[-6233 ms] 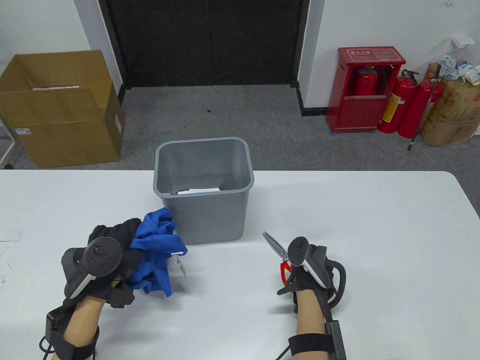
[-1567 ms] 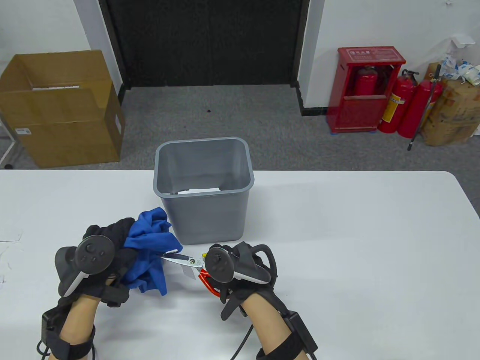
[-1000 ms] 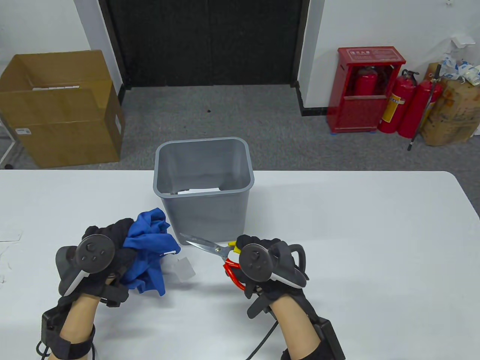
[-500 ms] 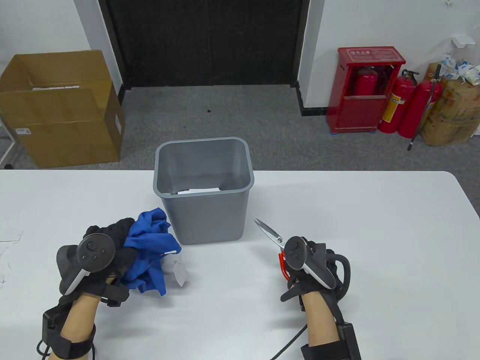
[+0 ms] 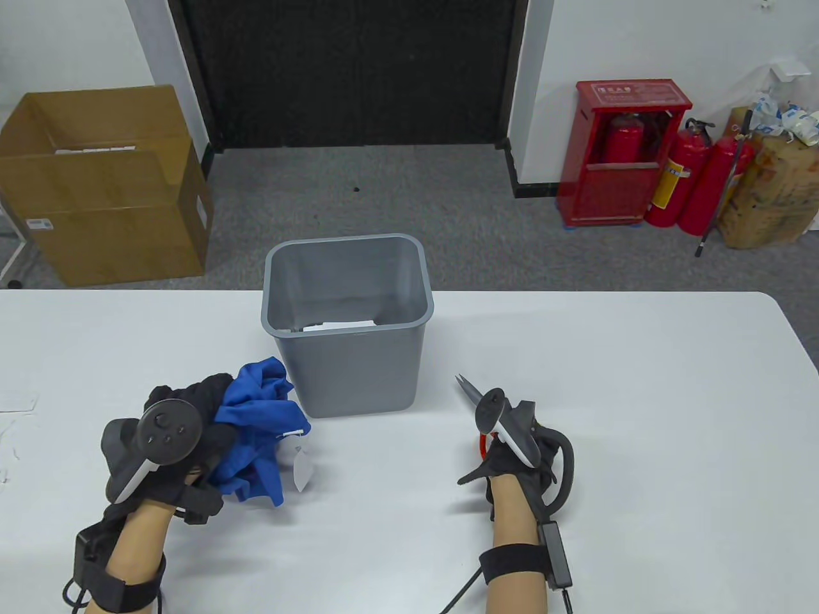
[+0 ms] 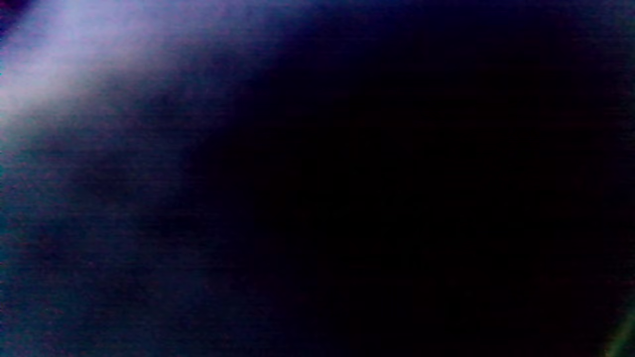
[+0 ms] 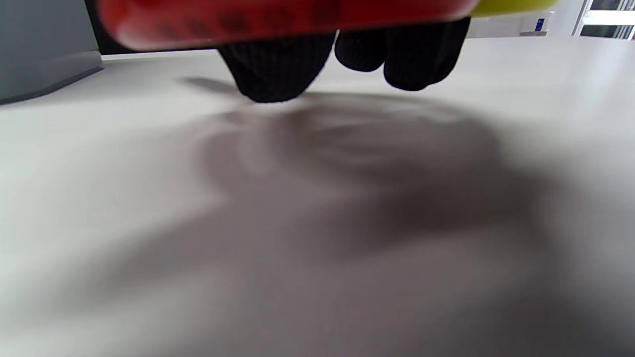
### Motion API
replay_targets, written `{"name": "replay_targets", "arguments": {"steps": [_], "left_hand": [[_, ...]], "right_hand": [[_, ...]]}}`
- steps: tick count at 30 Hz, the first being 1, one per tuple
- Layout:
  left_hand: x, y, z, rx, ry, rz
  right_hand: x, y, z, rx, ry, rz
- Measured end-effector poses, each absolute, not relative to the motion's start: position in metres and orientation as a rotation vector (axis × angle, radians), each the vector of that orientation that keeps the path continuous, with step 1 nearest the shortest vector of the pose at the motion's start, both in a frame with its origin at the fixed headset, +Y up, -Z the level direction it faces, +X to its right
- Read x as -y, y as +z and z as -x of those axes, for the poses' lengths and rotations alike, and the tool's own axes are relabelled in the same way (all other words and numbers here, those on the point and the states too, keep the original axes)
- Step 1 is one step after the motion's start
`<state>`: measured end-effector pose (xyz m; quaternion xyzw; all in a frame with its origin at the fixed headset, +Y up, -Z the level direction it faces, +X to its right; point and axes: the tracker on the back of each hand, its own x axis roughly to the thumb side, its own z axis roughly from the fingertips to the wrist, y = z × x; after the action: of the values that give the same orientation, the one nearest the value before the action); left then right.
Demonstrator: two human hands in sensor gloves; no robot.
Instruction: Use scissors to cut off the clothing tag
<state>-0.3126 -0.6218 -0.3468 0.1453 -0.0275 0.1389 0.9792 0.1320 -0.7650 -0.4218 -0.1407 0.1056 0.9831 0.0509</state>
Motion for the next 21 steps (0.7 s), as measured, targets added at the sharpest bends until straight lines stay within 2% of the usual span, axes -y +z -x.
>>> {"name": "replay_targets", "arguments": {"steps": [9, 16, 21], "left_hand": [[0.629, -0.350, 0.307, 0.056, 0.244, -0.275], [0.629, -0.349, 0.307, 0.055, 0.246, -0.279], [0.629, -0.350, 0.310, 0.052, 0.253, -0.281]], "right_hand": [[0.774, -0.420, -0.138, -0.411, 2.986, 0.453], [0.774, -0.419, -0.139, -0.371, 3.028, 0.438], [0.762, -0.412, -0.136, -0.346, 3.018, 0.404]]}}
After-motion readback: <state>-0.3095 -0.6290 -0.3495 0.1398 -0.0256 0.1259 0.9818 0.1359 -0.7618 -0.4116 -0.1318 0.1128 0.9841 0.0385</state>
